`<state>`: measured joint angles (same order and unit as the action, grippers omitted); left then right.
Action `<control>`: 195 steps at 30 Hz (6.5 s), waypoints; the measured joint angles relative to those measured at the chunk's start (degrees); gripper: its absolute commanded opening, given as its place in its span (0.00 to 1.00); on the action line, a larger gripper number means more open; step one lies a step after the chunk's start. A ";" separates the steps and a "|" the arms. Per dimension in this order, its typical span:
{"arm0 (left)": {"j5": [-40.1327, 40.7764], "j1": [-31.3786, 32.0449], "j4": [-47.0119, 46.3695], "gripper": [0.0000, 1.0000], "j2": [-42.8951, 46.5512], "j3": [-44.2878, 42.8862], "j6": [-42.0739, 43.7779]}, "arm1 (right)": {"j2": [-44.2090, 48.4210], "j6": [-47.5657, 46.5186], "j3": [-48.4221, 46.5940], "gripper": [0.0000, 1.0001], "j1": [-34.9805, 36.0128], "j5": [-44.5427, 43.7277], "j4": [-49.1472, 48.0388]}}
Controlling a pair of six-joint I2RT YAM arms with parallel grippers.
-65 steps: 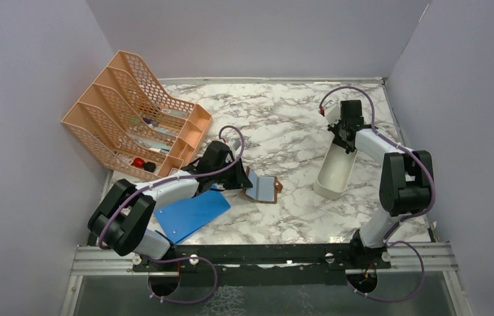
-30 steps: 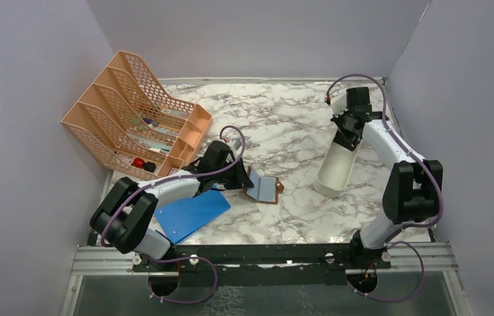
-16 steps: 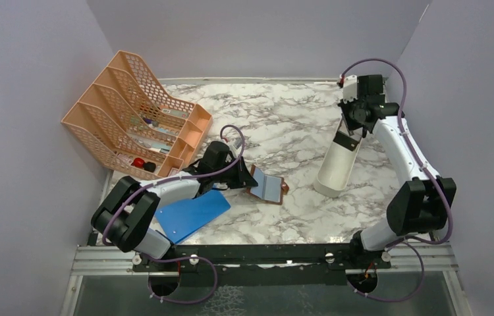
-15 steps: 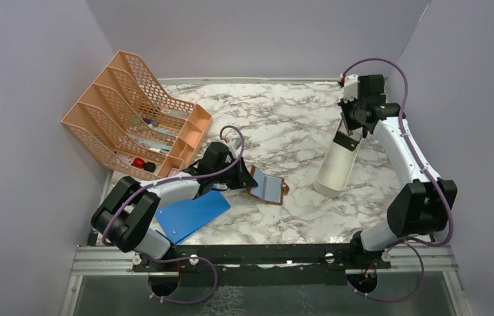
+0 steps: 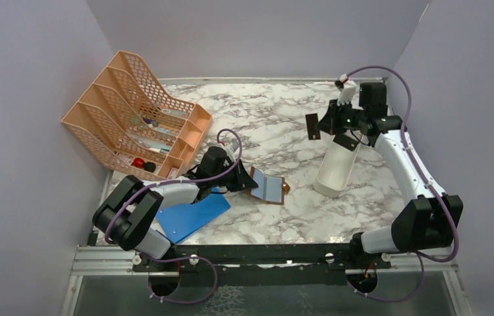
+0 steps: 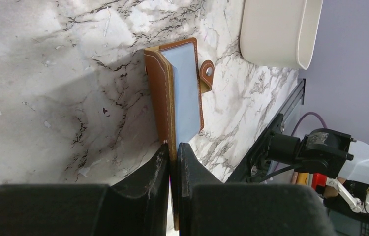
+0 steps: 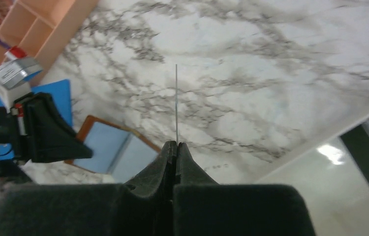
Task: Put the credit cards into the card holder
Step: Pick up the credit card from the storage box, then insert the credit card into the card holder.
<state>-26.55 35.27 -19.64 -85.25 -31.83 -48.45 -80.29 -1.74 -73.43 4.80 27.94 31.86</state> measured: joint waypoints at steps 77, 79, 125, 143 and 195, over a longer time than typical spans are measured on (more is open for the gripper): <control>10.19 -1.57 4.24 0.20 6.08 8.24 3.50 | -9.73 46.58 41.64 0.01 23.02 2.97 -51.71; 10.12 -1.57 4.24 0.19 5.97 8.24 3.50 | -9.84 47.32 42.10 0.01 23.02 3.02 -52.76; 8.90 -1.57 3.87 0.17 5.46 8.22 3.48 | -12.55 52.65 46.14 0.02 23.02 4.09 -60.17; 6.71 -1.57 3.82 0.17 3.15 6.01 3.52 | -14.80 46.18 38.95 0.07 23.02 4.48 -51.67; 3.19 -1.57 1.38 0.26 0.22 2.47 3.34 | -19.47 32.94 27.67 0.37 27.08 3.17 -40.04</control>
<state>-23.35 33.69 -18.26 -85.03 -29.36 -45.10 -99.77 31.20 -45.76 31.88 31.11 -8.19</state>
